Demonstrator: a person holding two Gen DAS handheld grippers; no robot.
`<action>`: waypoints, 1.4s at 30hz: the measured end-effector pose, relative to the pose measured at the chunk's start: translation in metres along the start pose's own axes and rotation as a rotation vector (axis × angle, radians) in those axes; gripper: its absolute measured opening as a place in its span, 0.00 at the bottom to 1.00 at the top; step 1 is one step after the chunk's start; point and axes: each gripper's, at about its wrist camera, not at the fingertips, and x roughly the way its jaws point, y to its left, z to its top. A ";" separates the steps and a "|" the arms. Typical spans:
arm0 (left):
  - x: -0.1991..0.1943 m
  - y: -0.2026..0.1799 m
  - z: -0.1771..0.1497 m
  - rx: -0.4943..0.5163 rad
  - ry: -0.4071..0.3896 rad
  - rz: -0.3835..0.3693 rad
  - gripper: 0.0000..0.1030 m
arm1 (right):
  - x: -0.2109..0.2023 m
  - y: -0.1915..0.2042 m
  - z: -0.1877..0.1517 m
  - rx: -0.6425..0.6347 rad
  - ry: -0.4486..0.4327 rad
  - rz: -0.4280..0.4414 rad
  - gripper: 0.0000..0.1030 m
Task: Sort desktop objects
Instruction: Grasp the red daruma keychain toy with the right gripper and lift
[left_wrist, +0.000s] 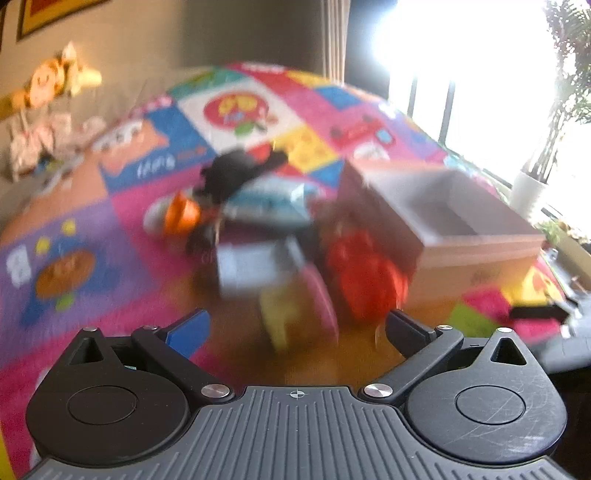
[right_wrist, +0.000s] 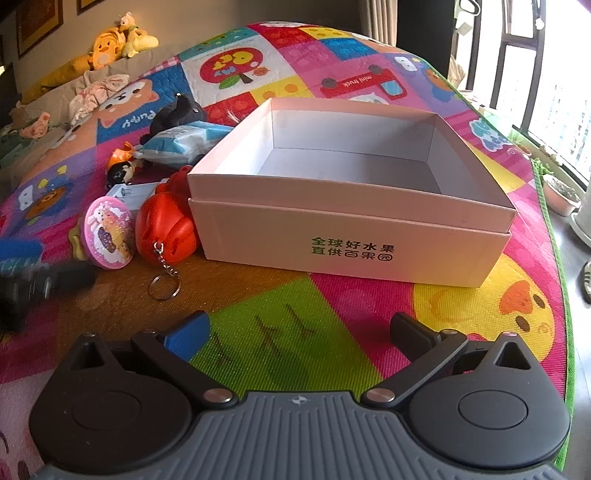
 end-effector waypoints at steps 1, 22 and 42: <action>0.004 -0.001 0.004 0.012 -0.007 0.026 1.00 | -0.001 0.000 -0.001 -0.002 -0.003 0.003 1.00; -0.008 0.101 -0.034 -0.262 0.001 0.218 1.00 | 0.013 0.146 0.030 -0.572 -0.295 -0.138 0.65; -0.008 0.107 -0.039 -0.315 -0.001 0.171 1.00 | -0.081 0.037 0.038 -0.300 -0.297 0.068 0.89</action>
